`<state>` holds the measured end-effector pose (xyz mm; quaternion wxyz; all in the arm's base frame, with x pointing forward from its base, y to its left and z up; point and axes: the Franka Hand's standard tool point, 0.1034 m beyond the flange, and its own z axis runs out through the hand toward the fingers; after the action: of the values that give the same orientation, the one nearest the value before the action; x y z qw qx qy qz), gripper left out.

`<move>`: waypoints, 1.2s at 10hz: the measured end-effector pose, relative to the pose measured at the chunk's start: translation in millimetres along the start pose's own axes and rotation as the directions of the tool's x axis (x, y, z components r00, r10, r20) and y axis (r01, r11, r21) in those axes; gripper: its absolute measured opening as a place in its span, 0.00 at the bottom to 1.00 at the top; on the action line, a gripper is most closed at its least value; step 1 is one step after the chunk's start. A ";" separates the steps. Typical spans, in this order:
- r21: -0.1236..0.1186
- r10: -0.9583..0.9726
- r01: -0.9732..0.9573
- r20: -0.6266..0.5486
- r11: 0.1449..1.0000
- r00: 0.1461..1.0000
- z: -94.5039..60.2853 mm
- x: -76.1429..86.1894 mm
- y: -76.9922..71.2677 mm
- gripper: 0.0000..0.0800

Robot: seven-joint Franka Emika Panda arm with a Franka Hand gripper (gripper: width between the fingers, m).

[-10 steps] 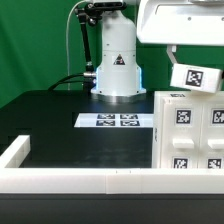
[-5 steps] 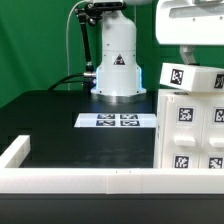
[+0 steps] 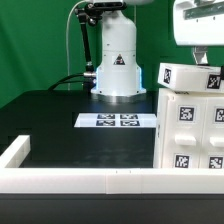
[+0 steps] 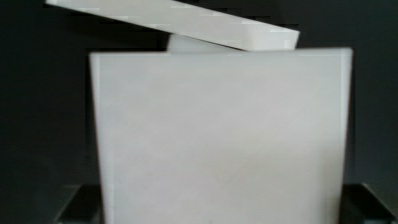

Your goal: Assemble cabinet

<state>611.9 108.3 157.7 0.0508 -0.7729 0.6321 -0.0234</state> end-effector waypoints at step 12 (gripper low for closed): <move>0.027 0.308 -0.313 0.116 0.949 0.944 -12.4 -8.8 -7.0 1.00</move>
Offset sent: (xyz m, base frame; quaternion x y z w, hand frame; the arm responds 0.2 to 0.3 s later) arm 0.0000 0.0000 0.0000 0.0000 0.0000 0.1938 0.9810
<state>615.7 117.7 171.0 0.1061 -0.6624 0.7415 0.0132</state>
